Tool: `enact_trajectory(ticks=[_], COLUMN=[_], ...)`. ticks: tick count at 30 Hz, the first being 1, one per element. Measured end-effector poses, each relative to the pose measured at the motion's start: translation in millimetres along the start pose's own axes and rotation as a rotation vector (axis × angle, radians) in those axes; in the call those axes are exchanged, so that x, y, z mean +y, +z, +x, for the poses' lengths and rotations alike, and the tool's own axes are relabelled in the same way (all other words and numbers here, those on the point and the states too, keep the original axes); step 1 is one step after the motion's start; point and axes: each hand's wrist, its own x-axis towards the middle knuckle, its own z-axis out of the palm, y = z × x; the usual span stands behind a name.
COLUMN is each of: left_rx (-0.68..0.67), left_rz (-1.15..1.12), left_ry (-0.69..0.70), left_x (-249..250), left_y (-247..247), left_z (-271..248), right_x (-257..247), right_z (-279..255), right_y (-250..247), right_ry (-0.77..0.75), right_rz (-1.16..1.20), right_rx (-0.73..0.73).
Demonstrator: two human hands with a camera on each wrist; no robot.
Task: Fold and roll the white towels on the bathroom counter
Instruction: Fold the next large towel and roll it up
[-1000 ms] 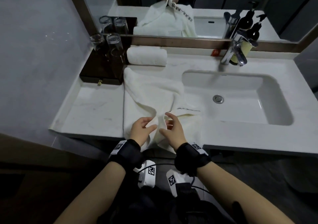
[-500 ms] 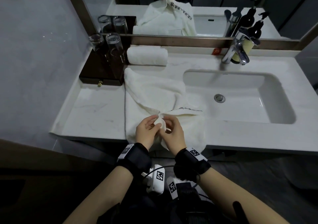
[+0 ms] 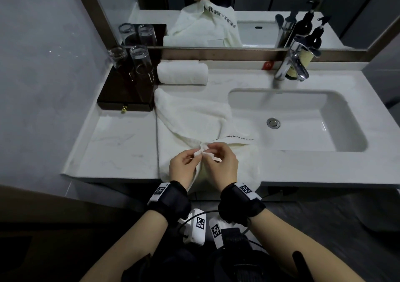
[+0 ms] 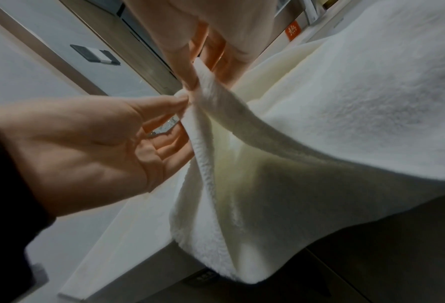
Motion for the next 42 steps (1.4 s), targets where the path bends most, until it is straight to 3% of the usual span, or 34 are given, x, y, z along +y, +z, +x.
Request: enact_trajectory(ticks=[4, 8, 14, 26, 35, 42], left_rx=[-0.007, -0.036, -0.059, -0.122, -0.139, -0.143], left_rz=[0.061, -0.124, -0.161, -0.049, -0.058, -0.11], left_ry=[0.013, -0.078, -0.064, -0.039, -0.017, -0.08], left_x=[3, 11, 16, 13, 10, 14], left_y=[0, 1, -9, -3, -5, -2], left_z=[-2, -5, -5, -4, -1, -2], right_x=[2, 0, 0, 1, 2, 2], right_z=[6, 3, -2, 1, -11, -7], right_y=[2, 10, 14, 14, 13, 12], right_ry=[-0.023, -0.002, -0.079, -0.094, -0.092, -0.048], right_rz=[-0.058, -0.003, -0.014, -0.067, 0.041, 0.057], right_rx=[0.068, 0.013, -0.094, 0.098, -0.031, -0.014])
